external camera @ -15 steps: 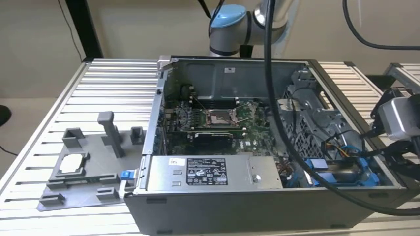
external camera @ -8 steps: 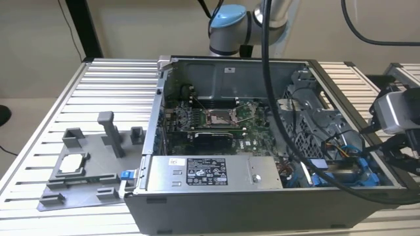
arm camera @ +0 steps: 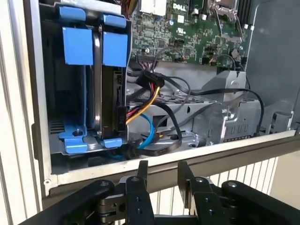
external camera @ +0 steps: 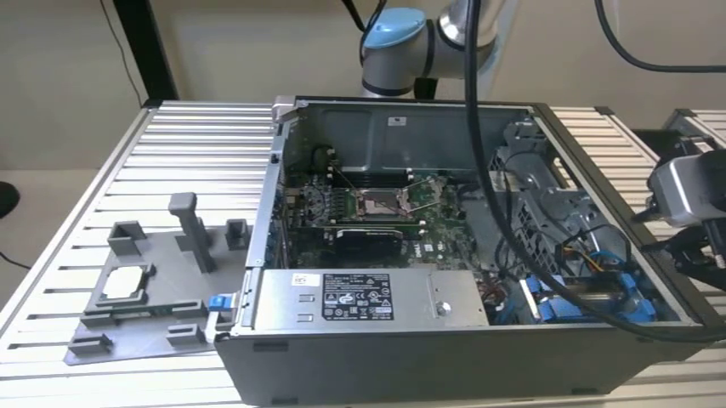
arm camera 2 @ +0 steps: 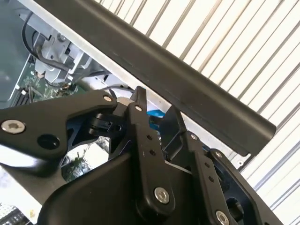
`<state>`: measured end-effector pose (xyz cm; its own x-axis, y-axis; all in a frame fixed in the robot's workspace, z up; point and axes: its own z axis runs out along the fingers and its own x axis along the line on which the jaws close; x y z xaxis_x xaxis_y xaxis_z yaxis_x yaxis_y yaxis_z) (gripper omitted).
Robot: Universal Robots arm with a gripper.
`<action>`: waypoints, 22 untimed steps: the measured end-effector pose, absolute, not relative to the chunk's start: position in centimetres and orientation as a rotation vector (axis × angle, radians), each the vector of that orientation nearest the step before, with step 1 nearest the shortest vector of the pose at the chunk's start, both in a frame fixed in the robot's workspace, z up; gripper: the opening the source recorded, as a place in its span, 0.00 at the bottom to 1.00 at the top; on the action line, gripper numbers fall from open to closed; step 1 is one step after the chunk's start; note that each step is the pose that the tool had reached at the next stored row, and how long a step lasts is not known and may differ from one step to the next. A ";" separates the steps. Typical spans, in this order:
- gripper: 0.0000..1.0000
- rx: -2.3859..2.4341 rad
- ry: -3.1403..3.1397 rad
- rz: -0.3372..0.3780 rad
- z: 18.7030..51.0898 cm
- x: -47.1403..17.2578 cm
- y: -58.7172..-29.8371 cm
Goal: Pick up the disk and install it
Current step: 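Insert the second disk wire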
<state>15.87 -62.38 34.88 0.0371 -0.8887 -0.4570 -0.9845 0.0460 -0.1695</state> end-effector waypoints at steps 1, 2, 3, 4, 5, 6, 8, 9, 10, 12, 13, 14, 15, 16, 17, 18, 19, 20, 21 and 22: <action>1.00 -1.877 1.884 0.286 34.9 15.9 -62.3; 1.00 -1.875 1.881 0.284 34.8 15.9 -62.1; 1.00 -1.872 1.879 0.285 34.7 16.0 -62.0; 1.00 -1.871 1.877 0.288 34.6 16.0 -62.0; 1.00 -1.870 1.876 0.289 34.4 16.0 -61.9; 1.00 -1.869 1.876 0.289 34.2 16.0 -61.9; 1.00 -1.869 1.876 0.289 33.9 15.9 -61.8; 1.00 -1.869 1.876 0.289 33.7 15.8 -61.8; 1.00 -1.869 1.876 0.289 33.7 15.7 -61.8; 1.00 -1.871 1.882 0.299 33.6 15.2 -61.8; 1.00 -1.873 1.889 0.309 33.6 15.1 -61.8; 1.00 -1.875 1.897 0.320 33.6 14.9 -61.8; 1.00 -1.877 1.904 0.332 33.6 14.8 -61.8; 1.00 -1.879 1.913 0.346 33.6 14.7 -61.8; 1.00 -1.882 1.923 0.362 33.6 14.6 -61.8; 1.00 -1.884 1.933 0.377 33.6 14.5 -61.8; 1.00 -1.887 1.944 0.394 33.6 14.4 -61.8; 1.00 -1.889 1.954 0.409 33.6 14.3 -61.8; 1.00 -1.892 1.964 0.425 33.6 14.2 -61.8; 1.00 -1.894 1.973 0.440 33.6 14.1 -61.8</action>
<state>14.15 -61.78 33.65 -0.0288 -0.8831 -0.4684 -0.9984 0.0483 -0.0296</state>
